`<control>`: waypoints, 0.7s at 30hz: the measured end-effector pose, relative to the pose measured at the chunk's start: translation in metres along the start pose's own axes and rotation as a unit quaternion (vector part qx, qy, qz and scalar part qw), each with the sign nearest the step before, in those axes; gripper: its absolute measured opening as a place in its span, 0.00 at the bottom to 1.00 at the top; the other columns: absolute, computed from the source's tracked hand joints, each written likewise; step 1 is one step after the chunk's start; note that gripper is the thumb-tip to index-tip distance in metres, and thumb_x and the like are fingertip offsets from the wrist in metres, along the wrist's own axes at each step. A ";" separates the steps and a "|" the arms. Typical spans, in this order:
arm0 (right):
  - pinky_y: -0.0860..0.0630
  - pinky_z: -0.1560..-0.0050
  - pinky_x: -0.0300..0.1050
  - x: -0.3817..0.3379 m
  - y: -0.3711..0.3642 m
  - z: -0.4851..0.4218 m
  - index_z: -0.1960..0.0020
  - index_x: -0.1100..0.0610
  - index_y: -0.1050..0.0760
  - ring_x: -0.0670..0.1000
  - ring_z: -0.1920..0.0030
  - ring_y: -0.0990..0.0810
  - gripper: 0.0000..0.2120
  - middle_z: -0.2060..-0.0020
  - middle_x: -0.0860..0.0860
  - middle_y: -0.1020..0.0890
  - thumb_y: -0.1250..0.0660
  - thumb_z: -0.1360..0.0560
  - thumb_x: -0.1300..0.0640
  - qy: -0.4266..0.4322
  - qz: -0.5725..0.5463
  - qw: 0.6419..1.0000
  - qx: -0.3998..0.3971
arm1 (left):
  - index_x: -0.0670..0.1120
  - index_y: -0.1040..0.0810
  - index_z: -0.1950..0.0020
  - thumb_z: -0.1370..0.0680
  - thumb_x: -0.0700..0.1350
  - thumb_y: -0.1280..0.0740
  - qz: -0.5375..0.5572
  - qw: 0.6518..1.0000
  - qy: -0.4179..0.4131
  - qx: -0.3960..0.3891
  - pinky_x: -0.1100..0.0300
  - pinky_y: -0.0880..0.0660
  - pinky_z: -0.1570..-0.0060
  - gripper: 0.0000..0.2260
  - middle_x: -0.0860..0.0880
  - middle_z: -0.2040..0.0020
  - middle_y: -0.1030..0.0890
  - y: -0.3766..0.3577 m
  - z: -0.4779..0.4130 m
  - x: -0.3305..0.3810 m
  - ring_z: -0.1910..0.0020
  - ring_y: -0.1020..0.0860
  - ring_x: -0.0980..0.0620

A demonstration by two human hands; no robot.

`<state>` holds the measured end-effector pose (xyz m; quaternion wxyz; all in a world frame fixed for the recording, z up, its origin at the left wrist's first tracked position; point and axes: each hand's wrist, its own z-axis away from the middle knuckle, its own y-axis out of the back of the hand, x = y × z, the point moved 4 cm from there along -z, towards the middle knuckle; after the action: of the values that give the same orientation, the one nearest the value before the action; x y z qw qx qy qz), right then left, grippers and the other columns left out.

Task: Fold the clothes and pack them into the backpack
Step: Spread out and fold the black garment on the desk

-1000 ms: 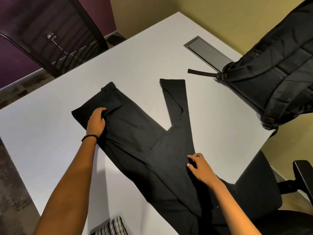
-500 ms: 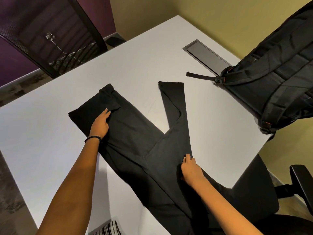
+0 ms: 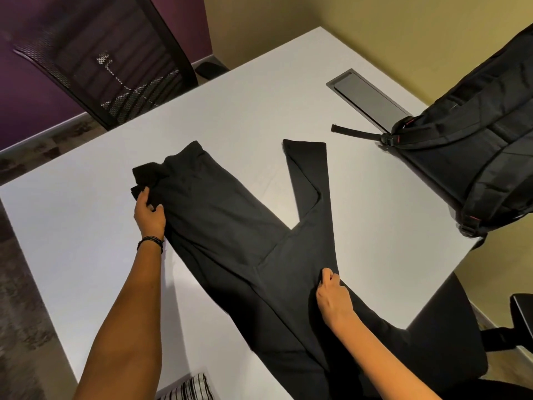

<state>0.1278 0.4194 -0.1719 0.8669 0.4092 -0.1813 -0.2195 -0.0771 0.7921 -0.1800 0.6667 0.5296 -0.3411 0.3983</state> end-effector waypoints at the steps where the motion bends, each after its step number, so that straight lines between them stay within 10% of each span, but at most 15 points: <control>1: 0.24 0.47 0.42 0.000 0.000 0.000 0.30 0.65 0.39 0.56 0.38 0.32 0.20 0.33 0.61 0.40 0.43 0.21 0.63 -0.001 0.002 1.000 0.001 | 0.42 0.36 0.27 0.23 0.30 0.39 0.003 1.000 0.019 0.000 0.52 0.35 0.30 0.25 0.39 0.30 0.31 0.001 0.001 -0.005 0.33 0.31 0.37; 13: 0.25 0.45 0.42 0.001 0.001 -0.001 0.30 0.66 0.38 0.55 0.37 0.32 0.20 0.32 0.60 0.40 0.43 0.21 0.65 0.006 -0.007 1.000 0.007 | 0.47 0.31 0.30 0.23 0.36 0.34 0.056 0.985 0.005 -0.163 0.56 0.34 0.32 0.23 0.44 0.29 0.32 -0.004 0.000 0.023 0.32 0.33 0.47; 21: 0.25 0.46 0.43 0.002 0.001 -0.001 0.30 0.67 0.39 0.56 0.38 0.32 0.20 0.32 0.60 0.41 0.43 0.21 0.65 -0.001 -0.029 1.000 0.011 | 0.45 0.44 0.23 0.23 0.31 0.38 -0.002 0.993 0.008 -0.118 0.52 0.40 0.27 0.30 0.42 0.25 0.41 -0.005 -0.009 0.022 0.27 0.39 0.44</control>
<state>0.1305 0.4199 -0.1715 0.8557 0.4233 -0.1722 -0.2428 -0.0626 0.8043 -0.1645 0.7279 0.4447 -0.3790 0.3588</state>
